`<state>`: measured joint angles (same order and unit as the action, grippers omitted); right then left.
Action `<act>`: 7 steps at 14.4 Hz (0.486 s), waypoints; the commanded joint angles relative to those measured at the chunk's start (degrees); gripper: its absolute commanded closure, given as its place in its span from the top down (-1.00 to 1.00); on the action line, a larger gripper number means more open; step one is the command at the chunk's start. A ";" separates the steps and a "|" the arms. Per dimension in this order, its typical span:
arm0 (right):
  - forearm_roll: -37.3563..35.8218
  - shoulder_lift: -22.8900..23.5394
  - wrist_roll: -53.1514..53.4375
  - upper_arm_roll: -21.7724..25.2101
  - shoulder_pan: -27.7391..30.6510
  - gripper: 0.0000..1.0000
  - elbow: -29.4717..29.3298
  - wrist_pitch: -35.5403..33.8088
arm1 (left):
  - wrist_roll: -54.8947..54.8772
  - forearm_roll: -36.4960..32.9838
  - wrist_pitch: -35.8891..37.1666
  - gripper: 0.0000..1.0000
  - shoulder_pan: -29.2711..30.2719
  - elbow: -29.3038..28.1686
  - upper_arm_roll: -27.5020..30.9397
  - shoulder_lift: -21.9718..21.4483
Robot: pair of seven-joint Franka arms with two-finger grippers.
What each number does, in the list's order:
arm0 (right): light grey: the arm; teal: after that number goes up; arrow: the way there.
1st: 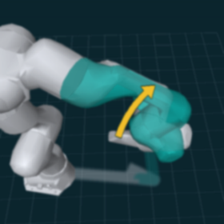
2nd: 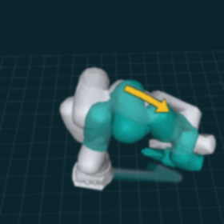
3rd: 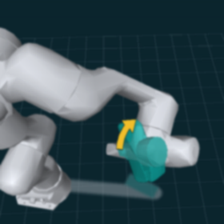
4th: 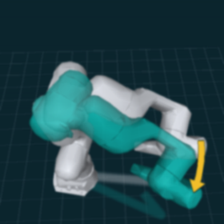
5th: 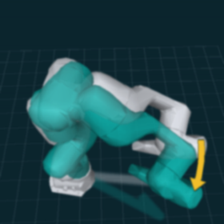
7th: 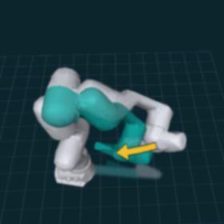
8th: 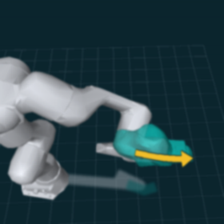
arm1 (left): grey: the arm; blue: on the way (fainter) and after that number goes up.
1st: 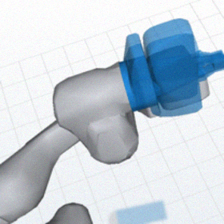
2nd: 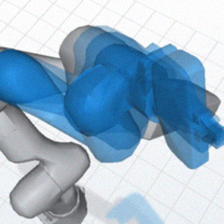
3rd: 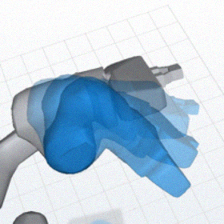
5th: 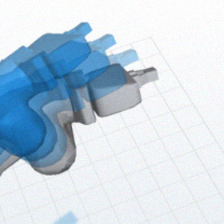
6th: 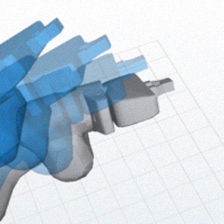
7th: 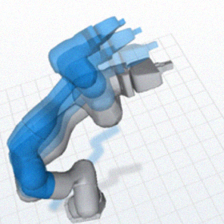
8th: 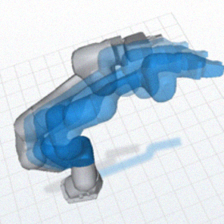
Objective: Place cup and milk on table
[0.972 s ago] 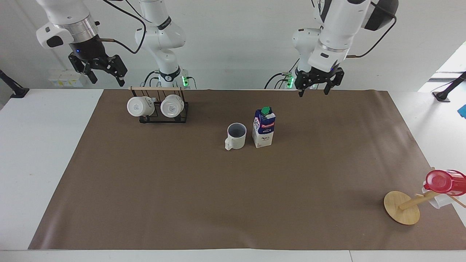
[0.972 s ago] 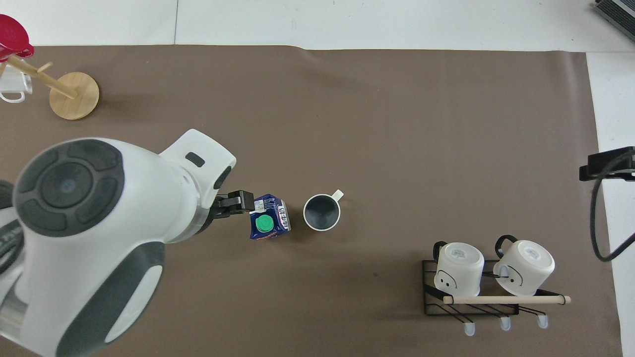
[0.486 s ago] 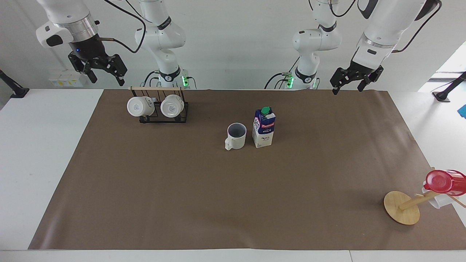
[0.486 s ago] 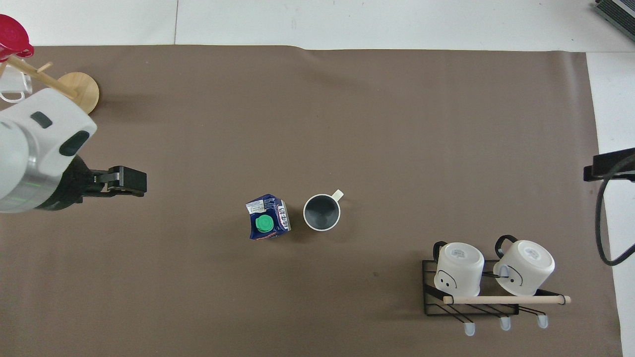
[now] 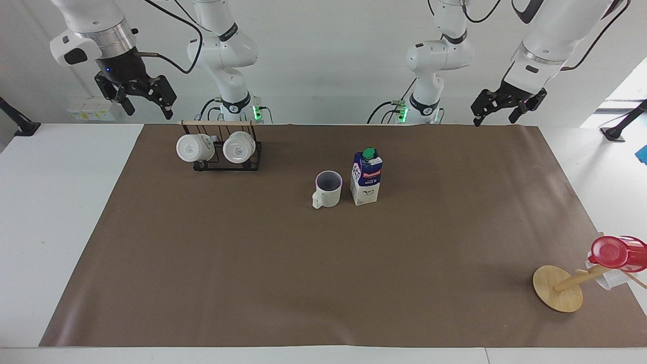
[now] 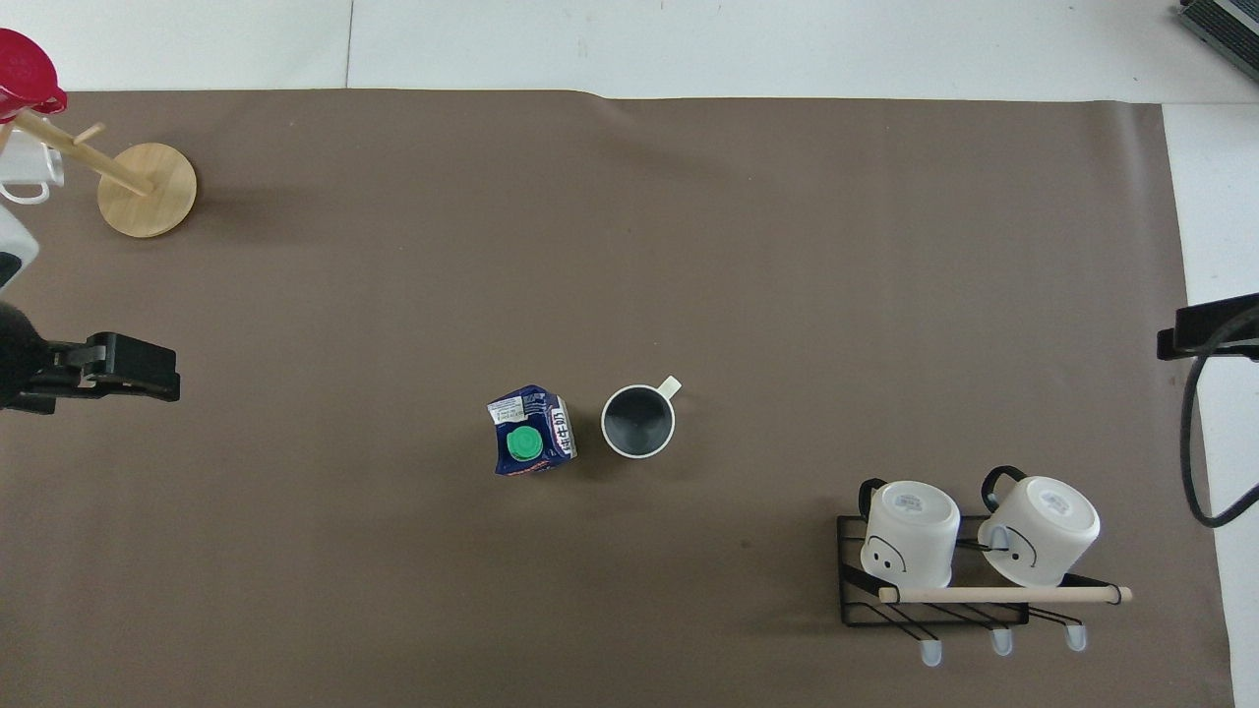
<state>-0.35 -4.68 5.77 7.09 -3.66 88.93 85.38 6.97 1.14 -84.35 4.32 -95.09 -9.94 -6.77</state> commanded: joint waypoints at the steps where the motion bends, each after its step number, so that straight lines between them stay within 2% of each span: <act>1: 0.27 -0.68 0.91 -0.06 -0.03 1.00 0.28 -0.39 | -3.45 0.18 2.25 1.00 0.78 2.45 0.19 0.01; 7: 0.27 -0.68 0.91 -0.06 -0.03 1.00 0.28 -0.39 | -3.37 0.27 2.52 1.00 0.78 2.54 0.19 0.01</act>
<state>-0.35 -4.68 5.77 7.09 -3.66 88.93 85.38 4.62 1.16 -83.22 4.32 -93.61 -9.55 -6.82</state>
